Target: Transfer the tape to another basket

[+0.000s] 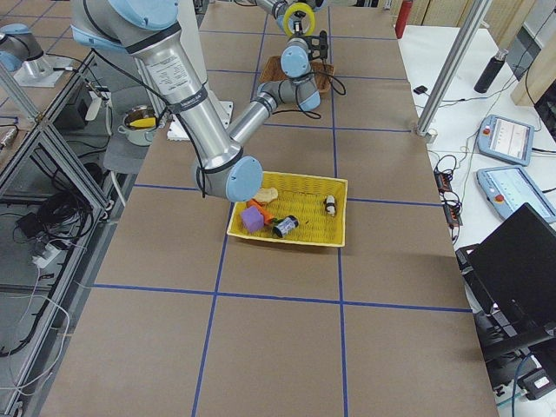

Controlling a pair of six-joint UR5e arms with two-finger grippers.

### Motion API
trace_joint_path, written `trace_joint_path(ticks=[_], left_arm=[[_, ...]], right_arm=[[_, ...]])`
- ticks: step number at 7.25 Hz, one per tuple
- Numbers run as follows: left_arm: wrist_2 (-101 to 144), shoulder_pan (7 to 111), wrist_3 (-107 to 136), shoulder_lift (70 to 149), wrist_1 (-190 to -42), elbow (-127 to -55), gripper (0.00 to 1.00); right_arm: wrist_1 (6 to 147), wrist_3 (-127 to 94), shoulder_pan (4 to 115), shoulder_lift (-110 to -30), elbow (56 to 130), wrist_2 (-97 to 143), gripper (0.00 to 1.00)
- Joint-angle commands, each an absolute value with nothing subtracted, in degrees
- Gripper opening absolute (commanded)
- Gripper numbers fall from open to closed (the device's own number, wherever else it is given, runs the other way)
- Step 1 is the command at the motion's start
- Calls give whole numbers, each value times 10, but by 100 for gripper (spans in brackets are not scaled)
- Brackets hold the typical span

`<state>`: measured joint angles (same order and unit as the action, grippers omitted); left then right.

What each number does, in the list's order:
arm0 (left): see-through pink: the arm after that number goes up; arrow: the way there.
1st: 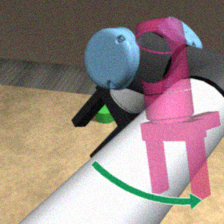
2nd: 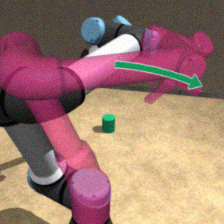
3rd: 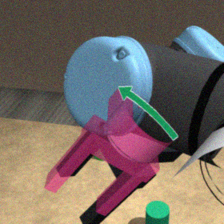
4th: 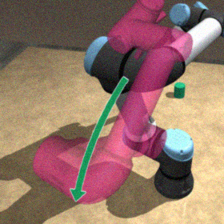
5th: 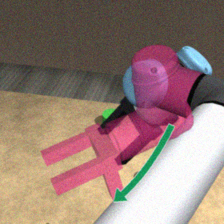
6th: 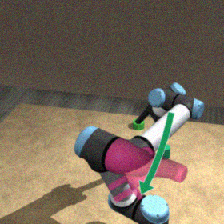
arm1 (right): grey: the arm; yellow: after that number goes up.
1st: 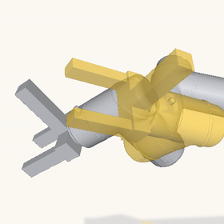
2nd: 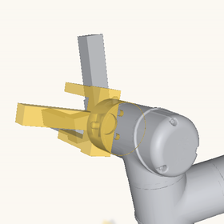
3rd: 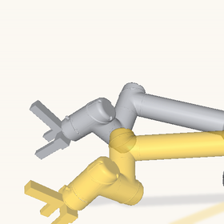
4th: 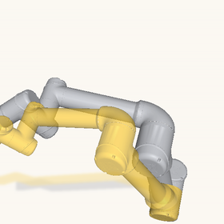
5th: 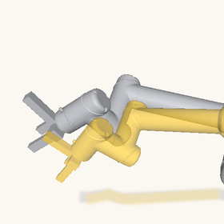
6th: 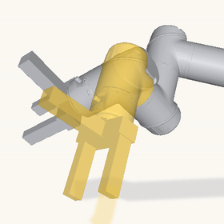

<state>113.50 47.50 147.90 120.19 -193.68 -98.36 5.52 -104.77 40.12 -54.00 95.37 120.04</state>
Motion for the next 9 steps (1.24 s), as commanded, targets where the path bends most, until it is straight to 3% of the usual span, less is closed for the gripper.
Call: trace_joint_path(ticks=[1, 3, 6, 9], left_arm=[[1136, 471, 1475, 1204, -1945, -983, 98], [1135, 457, 1470, 1220, -1945, -982, 97], [1135, 455, 1427, 1229, -1946, -976, 83], [1136, 452, 1414, 1225, -1954, -975, 81]], right_arm=[[46, -1084, 401, -536, 951, 1183, 0], [46, -1094, 397, -534, 940, 1175, 0], [45, -1130, 396, -527, 937, 1181, 0], [40, -1146, 396, -522, 937, 1207, 0]])
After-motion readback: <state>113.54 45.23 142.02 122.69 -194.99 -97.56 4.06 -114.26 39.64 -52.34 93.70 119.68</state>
